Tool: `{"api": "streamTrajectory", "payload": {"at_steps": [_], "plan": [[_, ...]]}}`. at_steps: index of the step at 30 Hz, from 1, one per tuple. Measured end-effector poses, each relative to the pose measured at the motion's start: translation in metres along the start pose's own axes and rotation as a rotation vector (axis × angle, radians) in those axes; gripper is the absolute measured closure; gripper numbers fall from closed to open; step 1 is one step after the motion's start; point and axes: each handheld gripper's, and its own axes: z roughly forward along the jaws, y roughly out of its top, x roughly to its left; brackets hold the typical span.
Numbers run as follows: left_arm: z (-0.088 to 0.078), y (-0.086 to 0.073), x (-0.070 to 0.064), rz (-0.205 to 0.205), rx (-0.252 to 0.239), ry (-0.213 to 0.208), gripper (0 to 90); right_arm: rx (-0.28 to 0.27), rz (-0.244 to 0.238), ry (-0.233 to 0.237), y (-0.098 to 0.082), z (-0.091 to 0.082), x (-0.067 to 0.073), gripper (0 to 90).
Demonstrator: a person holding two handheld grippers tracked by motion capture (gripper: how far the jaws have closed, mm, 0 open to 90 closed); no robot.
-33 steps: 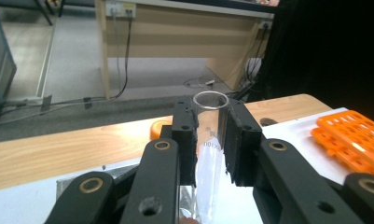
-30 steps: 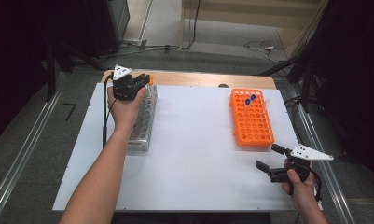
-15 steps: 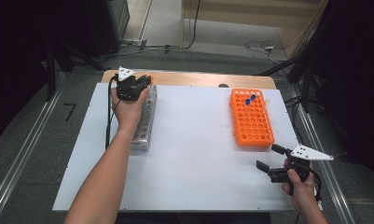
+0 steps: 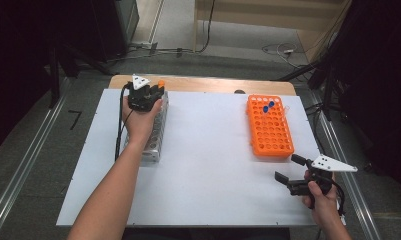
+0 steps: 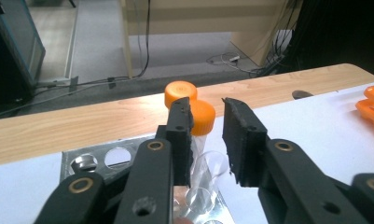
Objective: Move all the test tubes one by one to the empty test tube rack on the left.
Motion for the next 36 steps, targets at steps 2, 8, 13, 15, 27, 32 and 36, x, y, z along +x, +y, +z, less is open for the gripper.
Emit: {"api": "streamTrajectory", "payload": {"at_steps": [2,8,13,15,27,32,36], "plan": [[-0.001,0.0,0.0,-0.002,-0.003,-0.004,69.9,0.0,-0.001,0.0,0.0,0.0,0.0,0.0],[-0.009,0.003,-0.001,-0.028,-0.006,-0.047,54.1,-0.003,0.005,0.002,0.0,0.001,-0.001,0.0],[-0.02,0.004,-0.008,-0.023,0.016,-0.077,21.3,-0.003,0.008,-0.002,0.0,0.002,-0.002,0.0],[-0.026,0.003,-0.011,-0.028,0.022,-0.105,11.3,-0.001,0.011,-0.004,0.0,0.002,-0.002,0.0],[-0.068,-0.016,-0.034,-0.01,0.017,-0.219,0.0,-0.004,0.017,-0.013,0.003,0.006,-0.001,0.0],[-0.087,-0.025,-0.047,0.013,-0.011,-0.246,0.0,-0.01,0.026,-0.022,0.006,0.005,-0.003,0.0],[-0.099,-0.034,-0.054,0.004,-0.02,-0.28,0.0,-0.016,0.032,-0.043,0.009,0.005,-0.006,0.0]]}}
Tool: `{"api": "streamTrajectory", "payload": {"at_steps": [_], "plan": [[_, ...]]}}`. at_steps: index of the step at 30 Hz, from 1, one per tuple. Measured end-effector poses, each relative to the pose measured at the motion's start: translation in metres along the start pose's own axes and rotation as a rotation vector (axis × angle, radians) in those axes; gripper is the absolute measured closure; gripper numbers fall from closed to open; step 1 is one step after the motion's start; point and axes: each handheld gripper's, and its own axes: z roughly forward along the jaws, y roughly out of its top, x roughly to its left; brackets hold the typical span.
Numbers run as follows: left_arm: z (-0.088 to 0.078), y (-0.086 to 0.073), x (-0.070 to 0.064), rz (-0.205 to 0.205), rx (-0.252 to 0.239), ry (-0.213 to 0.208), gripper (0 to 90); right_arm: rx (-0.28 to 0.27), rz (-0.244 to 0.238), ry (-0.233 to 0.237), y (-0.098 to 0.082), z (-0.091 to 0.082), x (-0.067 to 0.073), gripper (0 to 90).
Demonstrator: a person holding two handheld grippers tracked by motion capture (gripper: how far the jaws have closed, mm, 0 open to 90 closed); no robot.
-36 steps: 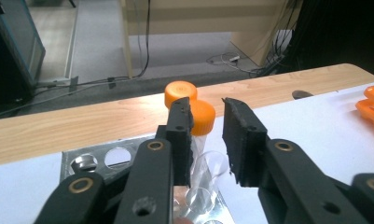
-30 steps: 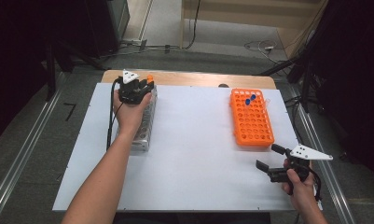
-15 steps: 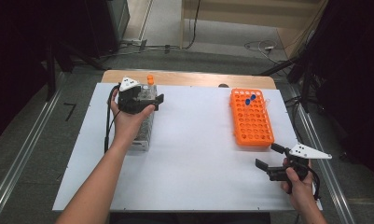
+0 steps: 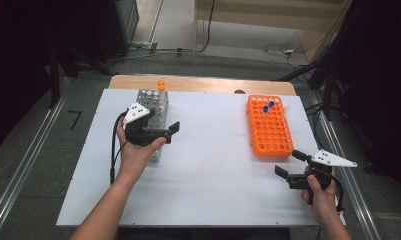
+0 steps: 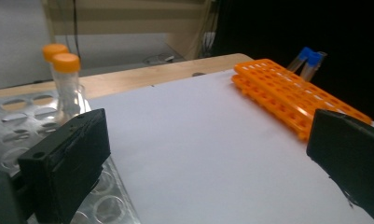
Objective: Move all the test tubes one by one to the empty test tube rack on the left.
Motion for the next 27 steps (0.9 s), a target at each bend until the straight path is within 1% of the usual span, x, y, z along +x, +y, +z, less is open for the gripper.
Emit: {"api": "streamTrajectory", "payload": {"at_steps": [3,7,9,11,13,14,16,17,18,21,22,24,27], "plan": [[-0.007,-0.006,-0.007,0.013,-0.003,-0.012,0.0,-0.001,0.004,-0.007,0.003,0.001,-0.002,0.0],[-0.016,-0.013,-0.015,0.011,-0.011,-0.031,0.0,-0.013,0.003,-0.02,0.008,0.003,-0.006,0.0],[-0.02,-0.016,-0.018,0.014,-0.01,-0.04,0.0,-0.02,0.004,-0.028,0.011,0.005,-0.009,0.0],[-0.025,-0.018,-0.021,0.014,-0.02,-0.044,0.0,-0.02,0.01,-0.038,0.014,0.007,-0.014,0.0],[-0.029,-0.021,-0.024,0.022,-0.023,-0.041,0.0,-0.021,0.011,-0.052,0.017,0.009,-0.018,0.0],[-0.03,-0.023,-0.025,0.019,-0.025,-0.047,0.0,-0.029,0.019,-0.049,0.019,0.01,-0.021,0.0],[-0.03,-0.025,-0.028,0.039,-0.015,-0.047,0.0,-0.039,0.038,-0.047,0.024,0.011,-0.027,0.0],[-0.031,-0.026,-0.029,0.047,-0.012,-0.045,0.0,-0.04,0.04,-0.056,0.027,0.012,-0.03,0.0],[-0.031,-0.027,-0.03,0.051,-0.009,-0.045,0.0,-0.041,0.044,-0.062,0.029,0.014,-0.032,2.3],[-0.031,-0.031,-0.031,0.046,-0.003,-0.053,0.0,-0.025,0.047,-0.083,0.036,0.02,-0.041,3.8],[-0.03,-0.032,-0.031,0.045,-0.003,-0.055,0.0,-0.018,0.052,-0.096,0.038,0.022,-0.044,4.2],[-0.03,-0.033,-0.031,0.039,0.002,-0.055,0.0,-0.007,0.062,-0.106,0.041,0.026,-0.05,5.1],[-0.031,-0.035,-0.03,0.033,0.002,-0.049,0.0,-0.013,0.065,-0.133,0.046,0.03,-0.06,9.8]]}}
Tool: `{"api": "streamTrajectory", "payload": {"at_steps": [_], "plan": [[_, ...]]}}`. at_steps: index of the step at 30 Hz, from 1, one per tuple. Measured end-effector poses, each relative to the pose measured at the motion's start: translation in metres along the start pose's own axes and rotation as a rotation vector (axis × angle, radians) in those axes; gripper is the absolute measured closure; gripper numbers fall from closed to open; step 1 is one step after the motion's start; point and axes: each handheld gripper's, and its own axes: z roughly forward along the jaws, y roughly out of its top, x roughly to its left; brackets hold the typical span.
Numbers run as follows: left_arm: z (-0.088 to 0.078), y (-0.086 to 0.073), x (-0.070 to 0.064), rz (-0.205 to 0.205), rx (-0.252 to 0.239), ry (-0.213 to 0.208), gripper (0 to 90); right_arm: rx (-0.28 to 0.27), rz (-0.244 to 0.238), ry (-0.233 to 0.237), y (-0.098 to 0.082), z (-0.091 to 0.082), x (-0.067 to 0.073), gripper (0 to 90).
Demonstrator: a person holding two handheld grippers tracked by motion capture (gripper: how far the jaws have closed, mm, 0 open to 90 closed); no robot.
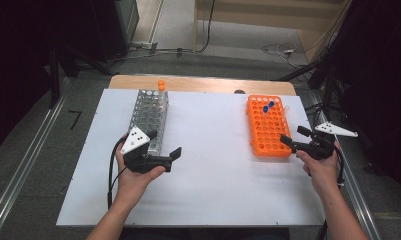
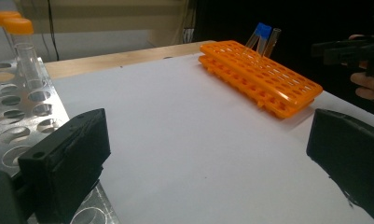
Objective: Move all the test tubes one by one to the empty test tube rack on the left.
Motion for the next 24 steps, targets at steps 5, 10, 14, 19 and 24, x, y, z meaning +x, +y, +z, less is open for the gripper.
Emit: {"api": "streamTrajectory", "payload": {"at_steps": [5,10,14,19,24], "plan": [[-0.002,0.0,0.002,-0.01,-0.005,0.006,0.0,0.009,0.017,-0.04,0.006,0.011,-0.014,21.7],[-0.001,0.0,0.002,-0.01,-0.006,0.005,0.0,0.036,0.007,-0.089,0.011,0.025,-0.025,32.7],[-0.001,0.0,0.003,-0.016,-0.003,0.01,0.0,0.045,0.013,-0.105,0.013,0.037,-0.034,40.4],[-0.001,-0.001,0.005,-0.02,-0.002,0.011,0.0,0.053,0.027,-0.103,0.012,0.052,-0.042,52.1],[0.0,-0.003,0.005,-0.025,0.003,0.008,0.0,0.055,0.029,-0.111,0.012,0.063,-0.045,61.6]]}}
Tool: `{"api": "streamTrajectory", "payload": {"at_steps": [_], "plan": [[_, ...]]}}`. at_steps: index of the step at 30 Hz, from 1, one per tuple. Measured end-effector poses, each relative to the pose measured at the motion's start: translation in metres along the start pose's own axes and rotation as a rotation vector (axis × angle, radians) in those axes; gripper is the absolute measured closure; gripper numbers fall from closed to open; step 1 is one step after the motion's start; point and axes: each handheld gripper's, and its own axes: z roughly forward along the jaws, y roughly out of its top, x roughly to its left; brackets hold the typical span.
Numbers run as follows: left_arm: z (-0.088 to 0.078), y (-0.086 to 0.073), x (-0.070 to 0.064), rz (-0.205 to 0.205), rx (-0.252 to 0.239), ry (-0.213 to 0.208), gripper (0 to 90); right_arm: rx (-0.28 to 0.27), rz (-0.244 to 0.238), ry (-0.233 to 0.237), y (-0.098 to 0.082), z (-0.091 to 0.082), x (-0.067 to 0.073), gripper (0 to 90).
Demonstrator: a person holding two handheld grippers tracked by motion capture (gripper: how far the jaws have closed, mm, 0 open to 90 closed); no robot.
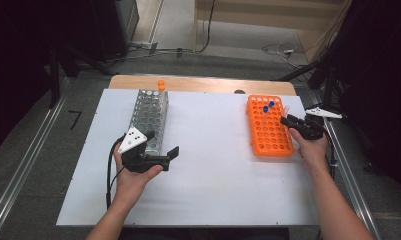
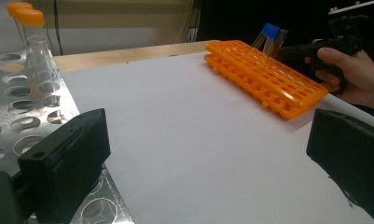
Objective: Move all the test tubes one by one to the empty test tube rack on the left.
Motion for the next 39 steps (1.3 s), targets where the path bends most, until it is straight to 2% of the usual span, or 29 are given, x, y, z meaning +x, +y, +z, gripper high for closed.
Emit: {"api": "streamTrajectory", "payload": {"at_steps": [9,13,18,21,27,31,36,39], "plan": [[0.001,0.0,0.0,-0.005,0.002,-0.001,0.0,-0.007,-0.023,-0.027,0.001,0.013,0.003,68.5],[0.001,0.0,0.0,-0.007,0.005,0.001,0.0,-0.012,-0.034,-0.067,0.001,0.013,0.004,73.6],[0.001,0.0,0.0,-0.002,0.008,0.002,0.0,-0.023,-0.033,-0.065,0.002,0.01,0.003,74.1],[0.001,0.0,0.0,-0.005,0.003,0.001,0.0,-0.053,-0.017,-0.055,0.005,0.005,0.003,74.2],[0.0,0.001,0.0,-0.003,0.003,-0.004,0.0,-0.098,-0.014,-0.05,0.013,-0.013,0.007,74.2],[0.0,0.001,-0.001,-0.001,0.005,-0.003,0.0,-0.105,-0.034,-0.039,0.016,-0.026,0.011,74.2],[0.0,0.001,-0.002,0.002,0.003,-0.005,0.0,-0.109,-0.061,-0.015,0.018,-0.041,0.023,74.2],[0.0,0.001,-0.004,0.005,0.002,-0.009,0.0,-0.111,-0.057,0.009,0.017,-0.049,0.032,74.3]]}}
